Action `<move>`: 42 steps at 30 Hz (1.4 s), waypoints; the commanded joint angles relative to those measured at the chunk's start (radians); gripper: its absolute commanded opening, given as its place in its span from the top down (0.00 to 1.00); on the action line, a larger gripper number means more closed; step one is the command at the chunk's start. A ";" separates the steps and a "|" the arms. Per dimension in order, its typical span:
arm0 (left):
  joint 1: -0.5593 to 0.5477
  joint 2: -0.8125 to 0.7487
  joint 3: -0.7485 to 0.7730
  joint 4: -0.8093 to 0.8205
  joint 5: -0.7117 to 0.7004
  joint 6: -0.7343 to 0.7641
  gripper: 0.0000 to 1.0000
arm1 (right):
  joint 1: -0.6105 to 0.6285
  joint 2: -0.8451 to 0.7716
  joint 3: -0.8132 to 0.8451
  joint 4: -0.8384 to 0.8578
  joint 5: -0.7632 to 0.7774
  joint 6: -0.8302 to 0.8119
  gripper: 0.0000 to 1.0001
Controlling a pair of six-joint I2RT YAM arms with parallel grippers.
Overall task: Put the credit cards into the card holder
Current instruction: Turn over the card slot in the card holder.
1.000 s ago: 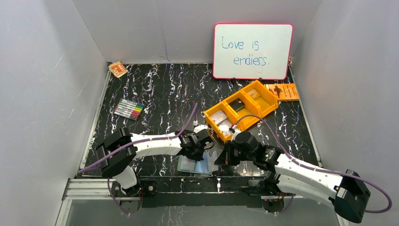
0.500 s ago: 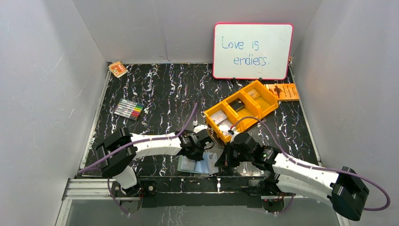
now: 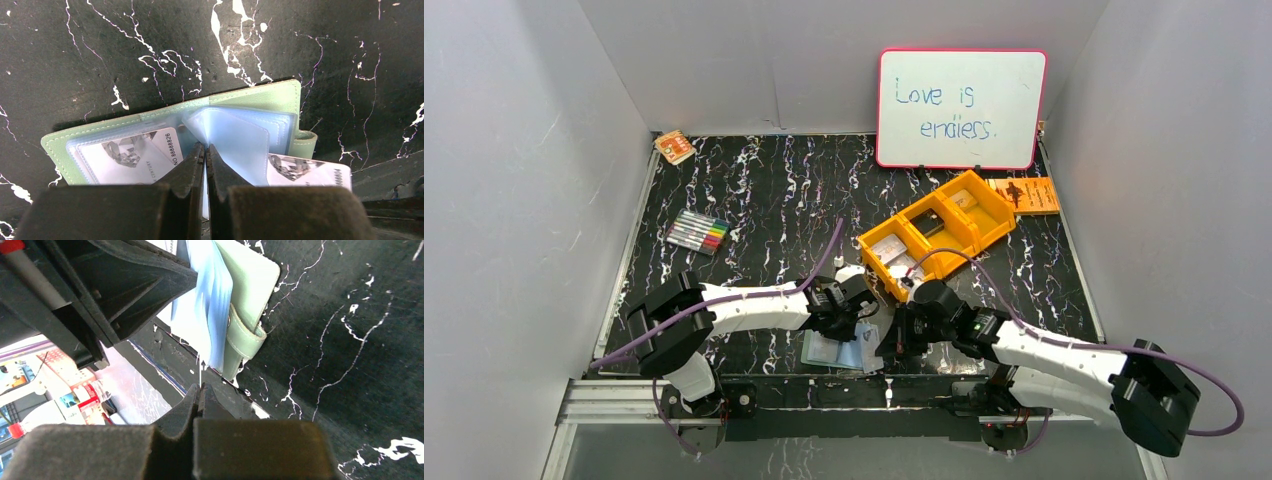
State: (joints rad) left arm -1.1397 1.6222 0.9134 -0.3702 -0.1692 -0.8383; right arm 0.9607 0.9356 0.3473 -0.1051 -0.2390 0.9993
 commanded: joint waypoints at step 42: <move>-0.005 -0.323 0.020 -0.227 -0.112 -0.095 0.26 | 0.028 0.333 0.155 0.294 -0.145 -0.054 1.00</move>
State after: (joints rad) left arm -1.1427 1.3582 0.9730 -0.5556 -0.2295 -0.8917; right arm 0.9752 1.2461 0.4477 0.1219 -0.3592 0.9642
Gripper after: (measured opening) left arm 0.743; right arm 0.011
